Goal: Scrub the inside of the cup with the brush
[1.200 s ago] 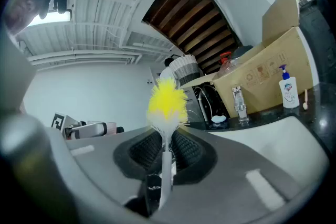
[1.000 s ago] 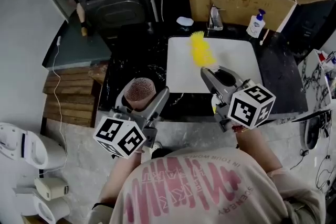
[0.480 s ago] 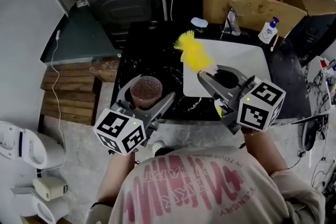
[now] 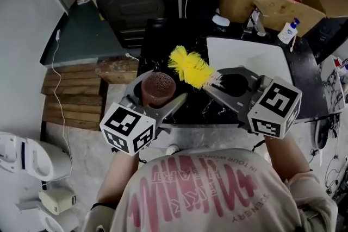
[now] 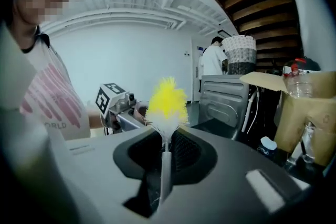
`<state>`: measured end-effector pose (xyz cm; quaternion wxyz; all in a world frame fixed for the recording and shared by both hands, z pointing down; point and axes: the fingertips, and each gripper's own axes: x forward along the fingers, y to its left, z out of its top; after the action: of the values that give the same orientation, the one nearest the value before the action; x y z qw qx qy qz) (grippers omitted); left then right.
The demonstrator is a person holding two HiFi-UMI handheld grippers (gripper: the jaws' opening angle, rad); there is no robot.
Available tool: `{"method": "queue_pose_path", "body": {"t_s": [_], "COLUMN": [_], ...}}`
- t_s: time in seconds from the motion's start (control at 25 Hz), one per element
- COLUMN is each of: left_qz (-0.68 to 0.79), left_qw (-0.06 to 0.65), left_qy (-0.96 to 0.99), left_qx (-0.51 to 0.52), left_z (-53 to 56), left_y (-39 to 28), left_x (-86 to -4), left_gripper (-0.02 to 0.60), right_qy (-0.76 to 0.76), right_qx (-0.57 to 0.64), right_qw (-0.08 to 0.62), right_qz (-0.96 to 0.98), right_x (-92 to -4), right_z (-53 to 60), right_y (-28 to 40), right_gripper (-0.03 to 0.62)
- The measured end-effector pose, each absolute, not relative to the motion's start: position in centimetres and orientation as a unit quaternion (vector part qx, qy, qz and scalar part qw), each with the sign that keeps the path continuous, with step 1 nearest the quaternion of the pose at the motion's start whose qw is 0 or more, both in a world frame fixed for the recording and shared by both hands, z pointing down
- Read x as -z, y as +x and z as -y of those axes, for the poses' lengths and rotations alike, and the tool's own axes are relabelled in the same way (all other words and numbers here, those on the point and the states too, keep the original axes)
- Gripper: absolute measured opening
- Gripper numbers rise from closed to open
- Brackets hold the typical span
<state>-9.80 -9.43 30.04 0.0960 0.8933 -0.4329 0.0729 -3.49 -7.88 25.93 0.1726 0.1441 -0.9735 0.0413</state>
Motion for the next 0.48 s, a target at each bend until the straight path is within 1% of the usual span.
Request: {"method": "queue_pose_path", "body": {"t_s": [0.32, 0.48], "left_qz": [0.399, 0.380], "left_qw": [0.096, 0.081], "left_qy": [0.905, 0.913], "left_qx": [-0.108, -0.129], "left_z": [9.5, 9.4], "left_y": [-13.1, -13.9], "left_x": [-32.1, -32.8], "left_gripper": [0.410, 0.410], "right_qy": [0.121, 0.107], "right_qx": [-0.002, 0.011], "right_qw": [0.267, 0.312], "right_qz": [0.956, 0.944], "right_x": [-27.9, -29.1], "right_z": [7.1, 6.7], "right_y": [-7.8, -9.1], "right_gripper": [0.064, 0.064]}}
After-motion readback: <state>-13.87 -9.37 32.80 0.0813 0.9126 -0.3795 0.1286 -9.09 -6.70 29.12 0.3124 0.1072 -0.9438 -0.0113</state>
